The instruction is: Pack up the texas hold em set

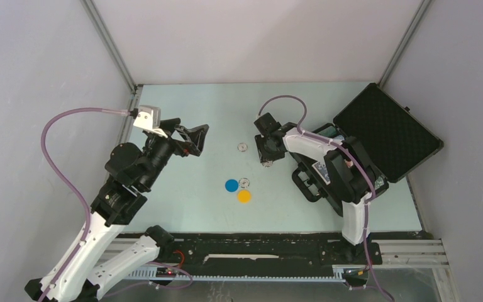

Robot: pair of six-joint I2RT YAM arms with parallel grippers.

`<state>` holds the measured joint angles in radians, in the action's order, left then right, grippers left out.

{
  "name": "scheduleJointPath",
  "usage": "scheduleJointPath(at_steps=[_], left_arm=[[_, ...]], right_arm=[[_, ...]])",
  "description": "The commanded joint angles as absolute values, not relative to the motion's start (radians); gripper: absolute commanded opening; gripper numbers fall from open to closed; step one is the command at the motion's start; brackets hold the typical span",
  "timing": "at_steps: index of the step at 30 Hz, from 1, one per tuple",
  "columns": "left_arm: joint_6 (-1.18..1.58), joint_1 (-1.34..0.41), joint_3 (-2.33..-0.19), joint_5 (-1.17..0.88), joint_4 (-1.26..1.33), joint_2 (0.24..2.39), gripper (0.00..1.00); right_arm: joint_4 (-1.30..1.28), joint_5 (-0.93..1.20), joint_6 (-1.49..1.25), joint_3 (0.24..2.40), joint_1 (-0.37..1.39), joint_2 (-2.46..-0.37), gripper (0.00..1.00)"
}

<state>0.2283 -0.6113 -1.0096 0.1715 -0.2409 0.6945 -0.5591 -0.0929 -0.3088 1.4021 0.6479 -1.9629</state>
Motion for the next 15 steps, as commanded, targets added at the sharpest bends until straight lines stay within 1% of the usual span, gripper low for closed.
scheduleJointPath(at_steps=[1, 12, 15], left_arm=[[0.233, -0.617, -0.985, 0.16, -0.204, 0.687, 1.0], [0.233, -0.618, -0.984, 0.161, -0.204, 0.683, 1.0], [0.233, -0.618, -0.982, 0.161, -0.204, 0.683, 1.0]], right_arm=[[-0.563, -0.107, -0.304, 1.456, 0.647, -1.99, 0.53], [-0.564, -0.101, -0.304, 1.469, 0.642, -2.015, 0.56], [-0.569, -0.103, -0.304, 1.474, 0.642, -2.009, 0.59]])
